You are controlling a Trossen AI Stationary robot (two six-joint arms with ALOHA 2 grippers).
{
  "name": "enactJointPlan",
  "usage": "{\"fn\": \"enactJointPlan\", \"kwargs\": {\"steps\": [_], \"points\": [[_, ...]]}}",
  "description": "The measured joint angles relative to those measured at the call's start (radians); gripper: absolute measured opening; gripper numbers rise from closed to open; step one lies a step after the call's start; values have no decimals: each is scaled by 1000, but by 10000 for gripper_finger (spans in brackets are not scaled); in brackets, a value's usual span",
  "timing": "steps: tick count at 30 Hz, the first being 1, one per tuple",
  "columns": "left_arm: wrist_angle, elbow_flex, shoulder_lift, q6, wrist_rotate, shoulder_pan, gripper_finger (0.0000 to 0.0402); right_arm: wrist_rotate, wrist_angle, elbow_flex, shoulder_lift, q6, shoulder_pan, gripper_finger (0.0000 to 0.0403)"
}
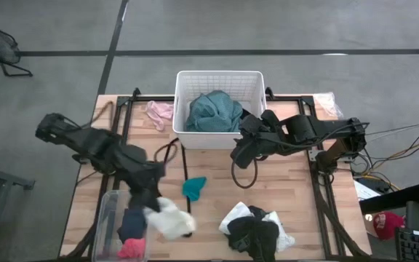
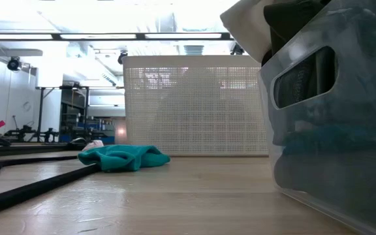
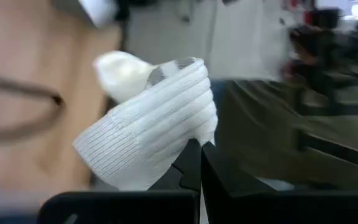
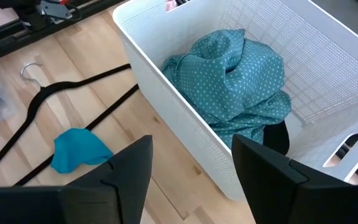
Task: Pick & Place Cloths
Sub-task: Put the white sock into the left transparent bin, then put the blue sock into the left transparent bin
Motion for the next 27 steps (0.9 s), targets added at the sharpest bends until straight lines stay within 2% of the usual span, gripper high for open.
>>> {"fn": "enactJointPlan", "kwargs": {"steps": [5,11,14,21,27], "points": [[-96,0,-77,-227,162,-28,0,4,5,-5,0,3,-3,211],[-388,-1,-94,-356,290,-100,0,4,7,-9,0,31,-3,196],[-516,-9,-81,-314,293,-127,0,4,7,-10,0,42,-3,189],[-508,-95,-30,-182,243,-128,20,7,10,-11,0,67,-7,177],[-516,-194,6,-85,256,-139,63,9,11,-11,0,121,-10,169]]}}
